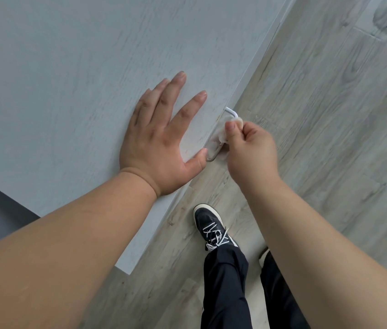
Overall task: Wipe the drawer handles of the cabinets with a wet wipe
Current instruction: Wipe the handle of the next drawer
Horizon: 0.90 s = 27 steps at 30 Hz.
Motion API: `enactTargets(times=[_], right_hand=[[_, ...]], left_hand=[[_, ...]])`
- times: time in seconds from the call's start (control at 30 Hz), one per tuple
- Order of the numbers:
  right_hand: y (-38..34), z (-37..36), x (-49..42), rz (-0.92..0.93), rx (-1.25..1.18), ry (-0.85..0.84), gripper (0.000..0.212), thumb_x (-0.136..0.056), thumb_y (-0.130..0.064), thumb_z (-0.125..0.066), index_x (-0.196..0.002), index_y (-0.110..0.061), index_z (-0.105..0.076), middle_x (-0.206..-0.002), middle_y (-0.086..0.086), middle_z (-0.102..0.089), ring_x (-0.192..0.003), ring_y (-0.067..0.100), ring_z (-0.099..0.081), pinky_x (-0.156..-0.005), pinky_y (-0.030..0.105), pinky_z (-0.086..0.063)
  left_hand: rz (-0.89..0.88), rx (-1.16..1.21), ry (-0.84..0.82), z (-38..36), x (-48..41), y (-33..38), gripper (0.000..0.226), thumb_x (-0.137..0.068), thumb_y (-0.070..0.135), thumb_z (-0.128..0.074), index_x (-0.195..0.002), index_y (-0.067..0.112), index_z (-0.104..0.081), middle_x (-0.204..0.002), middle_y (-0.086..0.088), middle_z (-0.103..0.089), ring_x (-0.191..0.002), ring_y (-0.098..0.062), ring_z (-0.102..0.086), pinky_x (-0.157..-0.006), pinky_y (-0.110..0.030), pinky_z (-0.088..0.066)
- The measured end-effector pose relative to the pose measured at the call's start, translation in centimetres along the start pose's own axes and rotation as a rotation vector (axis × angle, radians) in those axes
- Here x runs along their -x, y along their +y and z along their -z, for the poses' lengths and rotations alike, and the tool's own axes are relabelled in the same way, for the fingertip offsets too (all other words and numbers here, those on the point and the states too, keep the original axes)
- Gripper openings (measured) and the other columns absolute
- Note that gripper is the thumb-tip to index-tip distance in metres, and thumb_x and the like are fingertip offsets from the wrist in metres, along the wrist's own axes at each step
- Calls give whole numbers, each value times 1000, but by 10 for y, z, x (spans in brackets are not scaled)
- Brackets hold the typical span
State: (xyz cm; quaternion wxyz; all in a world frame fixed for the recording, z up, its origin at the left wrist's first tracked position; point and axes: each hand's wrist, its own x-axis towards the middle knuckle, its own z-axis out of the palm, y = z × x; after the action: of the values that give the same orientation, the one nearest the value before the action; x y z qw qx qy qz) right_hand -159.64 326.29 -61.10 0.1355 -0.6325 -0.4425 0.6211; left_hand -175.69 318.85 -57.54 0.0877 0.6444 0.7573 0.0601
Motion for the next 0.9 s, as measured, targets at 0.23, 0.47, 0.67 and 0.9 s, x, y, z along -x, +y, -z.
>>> enactTargets(times=[0.23, 0.47, 0.67, 0.9], right_hand=[[5, -10, 3, -78, -151, 78, 24, -97, -45, -66, -95, -22, -70, -82, -6, -74, -78, 12, -72, -77, 43, -62], [6, -5, 3, 41, 49, 16, 31, -106, -34, -55, -85, -13, -63, -69, -7, -64, -62, 6, -60, -58, 25, -49], [-5, -11, -14, 179, 189, 128, 29, -106, -27, -51, -84, -11, -59, -67, -8, -56, -63, 13, -52, -60, 33, -43], [1, -10, -9, 262, 144, 104, 23, -107, -29, -50, -103, -27, -73, -62, -11, -53, -57, 3, -49, -56, 24, -41]], left_hand=[[2, -6, -2, 0, -1, 0, 84, -82, 52, -63, -158, 24, -42, -169, -14, -28, -154, -38, -28, -123, -56, -25], [0, -11, -1, 0, -1, 0, 84, -81, 51, -64, -158, 24, -42, -168, -15, -28, -153, -38, -28, -123, -57, -26], [0, -16, -8, 0, -2, 0, 83, -82, 51, -62, -158, 24, -42, -168, -14, -28, -153, -38, -28, -123, -56, -25], [-3, -11, -3, 0, 0, 0, 83, -82, 51, -63, -158, 24, -41, -168, -15, -28, -153, -38, -28, -123, -57, -26]])
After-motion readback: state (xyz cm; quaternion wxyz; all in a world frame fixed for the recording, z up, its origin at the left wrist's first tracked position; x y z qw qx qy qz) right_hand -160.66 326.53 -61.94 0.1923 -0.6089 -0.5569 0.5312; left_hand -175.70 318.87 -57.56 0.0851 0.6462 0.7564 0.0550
